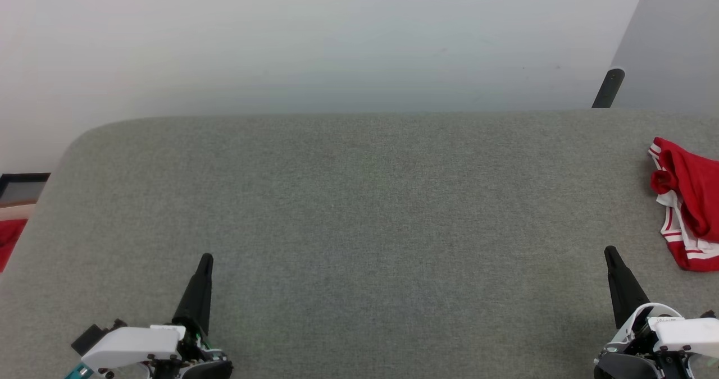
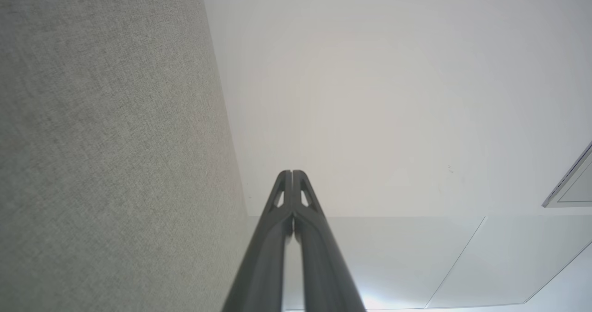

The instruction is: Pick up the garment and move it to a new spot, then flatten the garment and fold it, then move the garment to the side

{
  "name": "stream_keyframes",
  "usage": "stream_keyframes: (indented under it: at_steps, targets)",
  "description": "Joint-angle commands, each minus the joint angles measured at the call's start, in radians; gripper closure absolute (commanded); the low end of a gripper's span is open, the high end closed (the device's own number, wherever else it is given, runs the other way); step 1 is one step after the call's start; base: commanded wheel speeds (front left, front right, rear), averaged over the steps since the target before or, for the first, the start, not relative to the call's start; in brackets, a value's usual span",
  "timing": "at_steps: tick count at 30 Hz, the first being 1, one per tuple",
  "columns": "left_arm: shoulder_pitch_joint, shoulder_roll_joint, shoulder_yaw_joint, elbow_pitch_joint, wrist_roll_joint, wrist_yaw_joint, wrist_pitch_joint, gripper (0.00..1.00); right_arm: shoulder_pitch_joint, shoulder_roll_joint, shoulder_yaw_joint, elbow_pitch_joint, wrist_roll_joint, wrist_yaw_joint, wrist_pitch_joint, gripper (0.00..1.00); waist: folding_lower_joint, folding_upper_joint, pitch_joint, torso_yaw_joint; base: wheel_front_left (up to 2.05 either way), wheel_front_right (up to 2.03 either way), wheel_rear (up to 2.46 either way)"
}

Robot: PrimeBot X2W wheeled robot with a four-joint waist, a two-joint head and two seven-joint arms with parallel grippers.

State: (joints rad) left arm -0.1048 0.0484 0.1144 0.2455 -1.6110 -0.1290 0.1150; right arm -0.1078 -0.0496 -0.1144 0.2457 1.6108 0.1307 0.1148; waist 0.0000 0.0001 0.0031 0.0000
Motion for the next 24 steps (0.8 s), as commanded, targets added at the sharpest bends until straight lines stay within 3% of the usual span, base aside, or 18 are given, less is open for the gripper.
stream_keyframes:
  at_steps: [1, 24]
  targets:
    - [-0.008, 0.0, 0.002, -0.001, -0.004, -0.003, 0.002, 1.0, -0.003, 0.002, 0.0, -0.002, 0.004, 0.0, 0.002, 1.0, 0.0, -0.0001, 0.0, 0.0, 0.0, 0.0, 0.0]
    - [-0.008, 0.0, 0.001, -0.001, -0.004, -0.003, 0.002, 1.0, -0.003, 0.002, 0.0, -0.002, 0.004, 0.0, 0.002, 1.0, 0.0, -0.0001, 0.0, 0.0, 0.0, 0.0, 0.0]
